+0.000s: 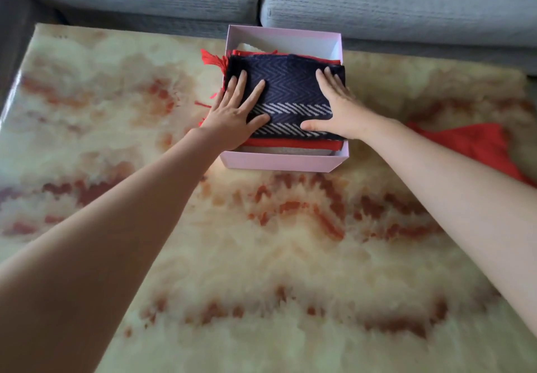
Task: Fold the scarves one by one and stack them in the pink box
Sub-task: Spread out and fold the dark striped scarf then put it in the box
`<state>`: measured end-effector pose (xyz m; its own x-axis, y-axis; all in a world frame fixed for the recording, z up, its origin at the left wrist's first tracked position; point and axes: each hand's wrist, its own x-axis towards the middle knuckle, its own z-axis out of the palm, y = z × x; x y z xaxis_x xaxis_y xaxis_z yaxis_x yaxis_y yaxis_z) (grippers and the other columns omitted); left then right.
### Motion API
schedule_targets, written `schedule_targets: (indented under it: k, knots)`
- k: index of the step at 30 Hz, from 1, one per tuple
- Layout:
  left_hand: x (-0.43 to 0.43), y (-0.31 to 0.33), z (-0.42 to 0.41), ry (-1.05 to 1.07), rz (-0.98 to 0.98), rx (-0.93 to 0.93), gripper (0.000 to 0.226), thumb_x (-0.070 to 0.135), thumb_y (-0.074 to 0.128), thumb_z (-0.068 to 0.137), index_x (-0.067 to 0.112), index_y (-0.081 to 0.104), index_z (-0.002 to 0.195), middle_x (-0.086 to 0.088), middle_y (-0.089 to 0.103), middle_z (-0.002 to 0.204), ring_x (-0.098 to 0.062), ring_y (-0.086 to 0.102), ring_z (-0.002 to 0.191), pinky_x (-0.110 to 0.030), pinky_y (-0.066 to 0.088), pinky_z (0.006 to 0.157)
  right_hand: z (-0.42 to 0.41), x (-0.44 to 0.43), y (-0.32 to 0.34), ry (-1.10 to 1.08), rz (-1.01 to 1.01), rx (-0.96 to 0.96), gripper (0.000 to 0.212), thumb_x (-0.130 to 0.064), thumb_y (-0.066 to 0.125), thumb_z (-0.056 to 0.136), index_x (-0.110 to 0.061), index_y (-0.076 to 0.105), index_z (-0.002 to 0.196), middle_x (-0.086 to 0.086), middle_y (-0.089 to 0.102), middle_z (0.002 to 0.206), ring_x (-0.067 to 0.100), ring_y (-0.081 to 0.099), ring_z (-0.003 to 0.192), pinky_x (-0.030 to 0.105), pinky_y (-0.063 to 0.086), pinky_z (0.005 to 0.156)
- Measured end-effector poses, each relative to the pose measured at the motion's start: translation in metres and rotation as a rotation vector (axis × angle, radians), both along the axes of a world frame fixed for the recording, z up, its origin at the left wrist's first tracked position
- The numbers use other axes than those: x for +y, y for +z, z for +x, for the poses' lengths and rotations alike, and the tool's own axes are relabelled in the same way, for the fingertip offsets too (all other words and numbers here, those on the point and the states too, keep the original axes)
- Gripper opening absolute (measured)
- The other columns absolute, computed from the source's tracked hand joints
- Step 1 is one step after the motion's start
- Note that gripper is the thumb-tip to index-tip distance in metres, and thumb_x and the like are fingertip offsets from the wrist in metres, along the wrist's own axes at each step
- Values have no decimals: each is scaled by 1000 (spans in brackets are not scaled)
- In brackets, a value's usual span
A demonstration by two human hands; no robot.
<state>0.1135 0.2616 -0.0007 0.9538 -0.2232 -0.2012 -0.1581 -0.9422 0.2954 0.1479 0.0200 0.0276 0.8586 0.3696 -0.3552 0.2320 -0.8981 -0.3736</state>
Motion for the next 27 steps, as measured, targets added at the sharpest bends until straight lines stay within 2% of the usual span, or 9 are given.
schedule_targets:
  k: [8, 12, 15, 18, 21, 24, 27]
  knots:
    - [-4, 8, 9, -6, 57, 59, 64, 55, 27, 97, 36, -4, 149, -3, -14, 158, -19, -11, 146, -35, -7, 118, 5, -1, -2, 3, -9, 18, 110, -63, 58, 79, -22, -15, 150, 2, -20, 158, 15, -14, 145, 38, -6, 119]
    - [-8, 26, 11, 9, 108, -9, 63, 53, 32, 96, 33, 8, 150, -7, 1, 159, -23, 0, 147, -40, -5, 118, 1, 0, 12, -65, 99, 3, 107, -57, 64, 78, -22, -7, 151, 3, -15, 159, 15, -14, 146, 40, -10, 117]
    - [-14, 43, 8, 35, 95, -123, 63, 52, 38, 95, 26, 18, 150, -10, 13, 158, -26, 5, 146, -43, -5, 117, -13, -4, 25, -204, 338, -17, 104, -49, 68, 79, -24, 0, 152, 2, -13, 159, 14, -12, 146, 37, -5, 119]
    - [-29, 54, -1, 10, 7, -209, 60, 43, 44, 96, 24, 24, 149, -10, 17, 157, -27, 7, 146, -43, -3, 117, -36, -23, 35, -373, 499, -73, 94, -40, 69, 83, -24, 8, 152, -2, -6, 160, 9, -3, 146, 21, 3, 114]
    - [-59, 60, -16, -10, -87, -227, 59, 36, 49, 95, 21, 28, 148, -8, 26, 154, -26, 11, 145, -41, -1, 116, -65, -61, 31, -504, 472, -43, 84, -37, 67, 85, -22, 19, 151, -4, 1, 160, 6, 5, 145, 9, 7, 102]
    - [-97, 60, -34, -93, -188, -185, 55, 30, 50, 95, 19, 32, 146, -7, 32, 152, -25, 18, 144, -41, 7, 117, -97, -111, 17, -653, 415, -4, 77, -29, 69, 85, -17, 28, 149, -1, 10, 159, 8, 11, 145, 10, 9, 102]
    - [-136, 60, -49, -207, -269, -188, 50, 32, 44, 90, 14, 49, 136, -11, 49, 140, -31, 36, 136, -45, 23, 113, -126, -163, 6, -790, 379, 31, 73, -24, 70, 85, -14, 32, 147, 4, 21, 157, 14, 20, 144, 16, 14, 109]
